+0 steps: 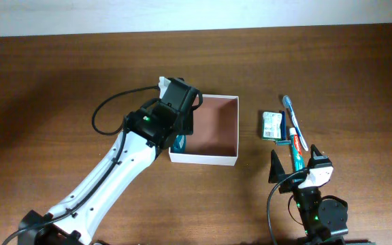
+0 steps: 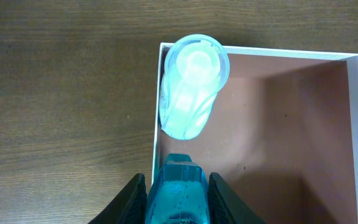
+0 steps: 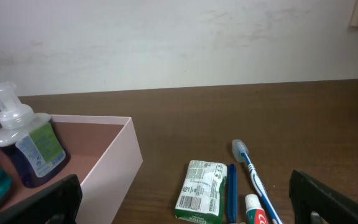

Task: Pack container
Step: 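Lower the mouthwash bottle into the box beside the soap bottle and release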

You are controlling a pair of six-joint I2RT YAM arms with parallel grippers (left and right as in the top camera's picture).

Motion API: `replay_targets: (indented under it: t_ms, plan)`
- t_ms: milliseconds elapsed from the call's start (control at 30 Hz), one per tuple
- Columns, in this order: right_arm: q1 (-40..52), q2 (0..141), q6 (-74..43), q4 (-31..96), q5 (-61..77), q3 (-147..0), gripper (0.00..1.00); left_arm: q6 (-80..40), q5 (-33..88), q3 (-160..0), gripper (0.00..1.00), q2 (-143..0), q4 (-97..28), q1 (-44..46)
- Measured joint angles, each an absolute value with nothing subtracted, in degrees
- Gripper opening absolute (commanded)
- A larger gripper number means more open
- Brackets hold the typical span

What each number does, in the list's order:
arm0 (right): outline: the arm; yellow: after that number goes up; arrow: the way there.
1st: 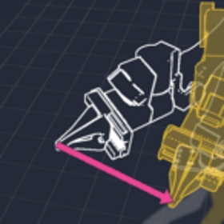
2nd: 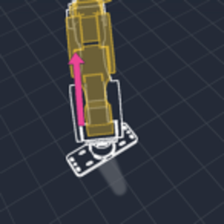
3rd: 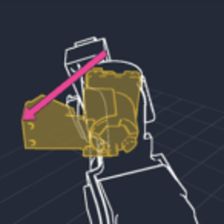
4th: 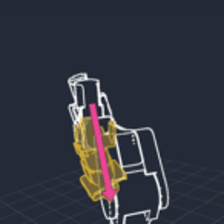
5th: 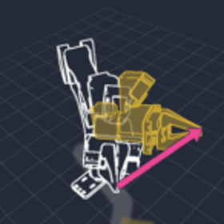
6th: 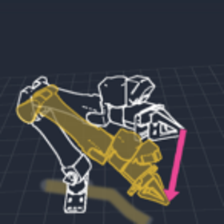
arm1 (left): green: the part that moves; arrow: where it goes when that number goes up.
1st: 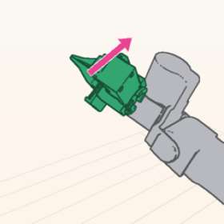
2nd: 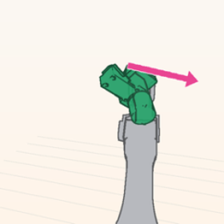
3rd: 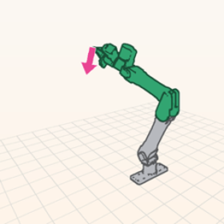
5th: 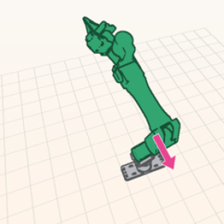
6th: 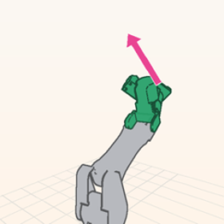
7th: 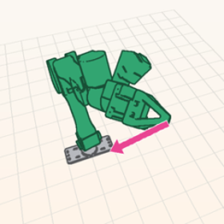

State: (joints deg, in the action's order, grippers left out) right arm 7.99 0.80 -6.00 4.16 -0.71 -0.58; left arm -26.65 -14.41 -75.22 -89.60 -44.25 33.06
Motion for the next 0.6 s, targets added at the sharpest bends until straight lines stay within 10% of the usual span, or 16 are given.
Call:
replay_targets:
  t_ms: [600]
  plan:
    - [7.99, 0.78, -6.0, 4.16, -0.71, -0.58, 0.98, -26.65, -14.61, -75.22, 0.21, -91.83, -43.88, 33.06]
